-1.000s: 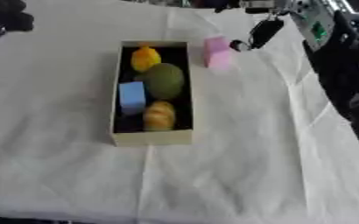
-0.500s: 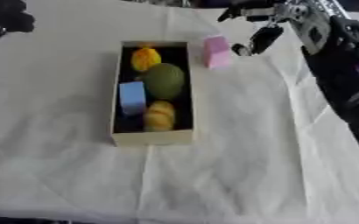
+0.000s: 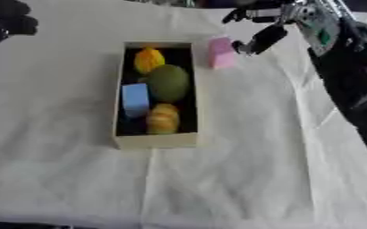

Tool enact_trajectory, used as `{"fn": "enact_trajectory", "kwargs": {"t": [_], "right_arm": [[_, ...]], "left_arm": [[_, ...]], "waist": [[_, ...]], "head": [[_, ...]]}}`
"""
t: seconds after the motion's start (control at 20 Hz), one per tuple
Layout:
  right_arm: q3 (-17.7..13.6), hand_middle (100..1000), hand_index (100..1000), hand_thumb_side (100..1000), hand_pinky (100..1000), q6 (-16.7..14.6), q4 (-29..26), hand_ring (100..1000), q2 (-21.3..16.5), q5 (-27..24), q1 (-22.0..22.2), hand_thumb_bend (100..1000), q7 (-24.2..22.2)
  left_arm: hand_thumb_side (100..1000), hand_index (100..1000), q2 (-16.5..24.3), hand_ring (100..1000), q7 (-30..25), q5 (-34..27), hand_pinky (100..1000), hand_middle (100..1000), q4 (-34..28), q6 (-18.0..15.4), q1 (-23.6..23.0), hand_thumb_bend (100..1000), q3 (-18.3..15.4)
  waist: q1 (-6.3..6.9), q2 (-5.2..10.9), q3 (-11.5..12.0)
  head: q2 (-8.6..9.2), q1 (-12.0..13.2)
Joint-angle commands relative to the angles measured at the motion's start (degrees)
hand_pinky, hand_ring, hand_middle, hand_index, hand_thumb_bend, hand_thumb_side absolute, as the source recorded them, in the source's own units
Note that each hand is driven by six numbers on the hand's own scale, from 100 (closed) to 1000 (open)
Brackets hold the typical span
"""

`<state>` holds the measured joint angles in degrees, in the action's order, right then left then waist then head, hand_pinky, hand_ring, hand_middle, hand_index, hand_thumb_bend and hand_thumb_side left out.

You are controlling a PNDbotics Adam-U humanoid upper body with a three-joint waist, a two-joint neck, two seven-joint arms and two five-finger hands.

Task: Pick up objects on the table and place them in the box.

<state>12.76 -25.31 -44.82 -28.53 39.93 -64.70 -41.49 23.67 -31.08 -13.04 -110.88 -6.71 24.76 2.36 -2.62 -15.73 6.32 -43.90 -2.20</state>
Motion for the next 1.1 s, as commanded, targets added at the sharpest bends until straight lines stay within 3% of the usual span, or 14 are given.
{"fn": "enact_trajectory", "kwargs": {"t": [0.05,0.25,0.5,0.7,1.1], "right_arm": [[0.1,1000,1000,526,1000,-8.4,-1.4,1000,-2.1,-1.0,-1.6,100,-10.0],[1.0,1000,1000,451,1000,-8.9,-2.1,1000,-2.3,-1.9,-1.7,100,-10.5],[2.4,1000,1000,152,1000,-9.4,-2.3,1000,-2.1,-2.4,-1.9,205,-10.5],[3.2,1000,1000,157,1000,-9.7,-2.1,1000,-1.9,-3.8,-1.8,163,-10.5],[4.3,1000,1000,219,1000,-9.7,-2.3,1000,-1.6,-5.1,-1.7,166,-10.5]], "left_arm": [[672,844,0.7,842,-0.4,0.2,878,815,-0.5,0.0,0.5,100,0.0],[672,844,0.6,842,-0.8,0.4,879,811,-0.4,0.1,0.5,100,0.2],[672,844,0.6,838,-1.3,0.5,879,807,-0.4,0.1,0.4,100,0.2],[672,844,0.5,836,-1.5,0.5,879,804,-0.4,0.1,0.4,100,0.2],[672,843,0.4,830,-1.8,0.3,879,799,-0.5,0.2,0.4,100,0.2]], "waist": [[0.48,1.64,-0.1],[0.41,1.68,-0.2],[0.35,1.66,-0.1],[0.26,1.67,-0.1],[0.22,1.68,0.0]], "head": [[-0.22,0.2],[-0.22,0.3],[-0.22,0.3],[-0.22,0.3],[-0.22,0.3]]}}
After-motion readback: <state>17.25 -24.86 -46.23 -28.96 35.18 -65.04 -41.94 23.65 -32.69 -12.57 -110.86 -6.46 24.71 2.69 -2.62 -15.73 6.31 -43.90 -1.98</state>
